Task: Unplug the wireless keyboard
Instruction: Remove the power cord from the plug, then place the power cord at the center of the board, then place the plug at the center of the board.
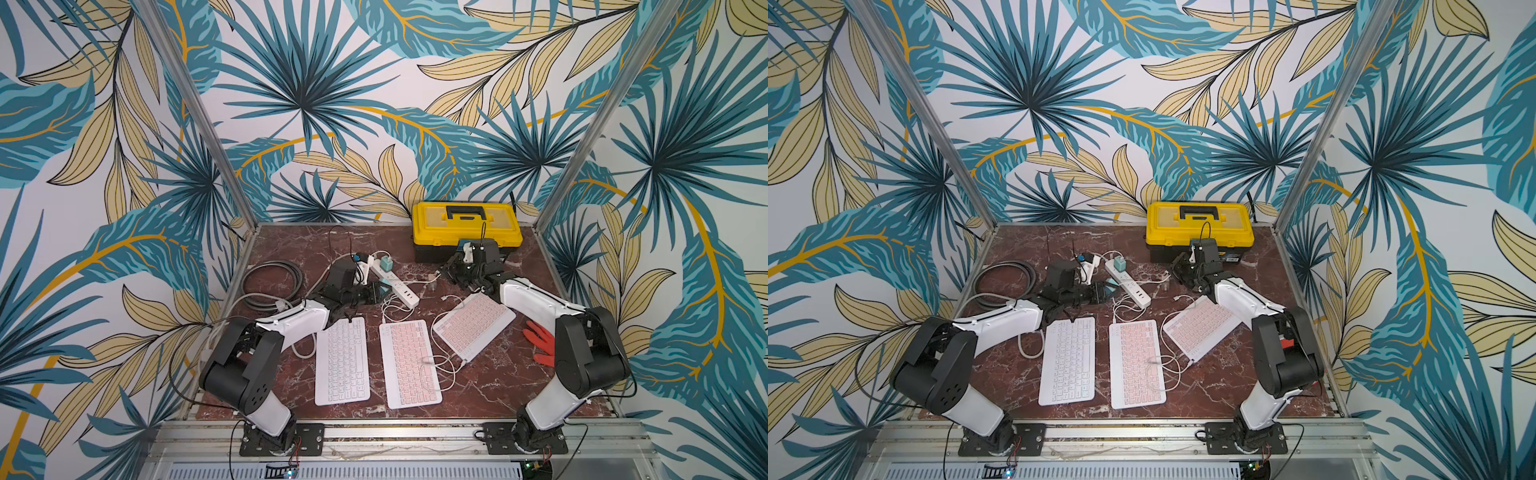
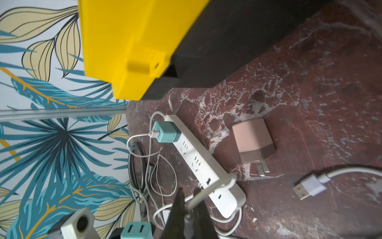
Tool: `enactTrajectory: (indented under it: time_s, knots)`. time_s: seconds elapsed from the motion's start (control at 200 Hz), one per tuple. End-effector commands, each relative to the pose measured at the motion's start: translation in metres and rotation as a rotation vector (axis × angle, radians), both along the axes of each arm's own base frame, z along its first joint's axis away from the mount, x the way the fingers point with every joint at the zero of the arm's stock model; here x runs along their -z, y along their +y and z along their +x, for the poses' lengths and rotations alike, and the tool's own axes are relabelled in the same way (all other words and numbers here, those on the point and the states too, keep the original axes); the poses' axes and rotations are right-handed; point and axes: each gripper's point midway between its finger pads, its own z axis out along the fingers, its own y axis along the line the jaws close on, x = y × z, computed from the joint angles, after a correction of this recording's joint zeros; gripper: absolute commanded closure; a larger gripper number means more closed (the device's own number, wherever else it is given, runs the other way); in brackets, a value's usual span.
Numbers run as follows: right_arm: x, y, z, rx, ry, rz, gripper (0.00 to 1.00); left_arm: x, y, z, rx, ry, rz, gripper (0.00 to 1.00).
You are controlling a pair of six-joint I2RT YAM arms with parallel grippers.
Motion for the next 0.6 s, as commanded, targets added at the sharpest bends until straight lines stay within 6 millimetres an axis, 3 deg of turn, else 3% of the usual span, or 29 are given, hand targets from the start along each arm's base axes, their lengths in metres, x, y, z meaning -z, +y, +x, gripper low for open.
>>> enactTrajectory:
  time_s: [0.0, 0.125, 0.3, 0.596]
  knots:
    - [-0.005, 0.009, -0.018, -0.178, -0.046, -0.1, 0.92, -0.006, 0.021, 0.012, -0.133, -0.001, -0.003, 1.0]
    - [-0.008, 0.017, -0.027, -0.264, -0.076, -0.107, 0.92, 0.007, 0.033, 0.016, -0.207, 0.034, 0.015, 1.0]
    - [-0.008, 0.03, -0.044, -0.407, -0.059, -0.117, 0.91, 0.041, 0.043, 0.022, -0.266, 0.13, 0.029, 1.0]
    - [0.01, 0.055, -0.051, -0.594, -0.075, -0.284, 0.9, 0.055, 0.022, 0.045, -0.222, 0.185, 0.002, 1.0]
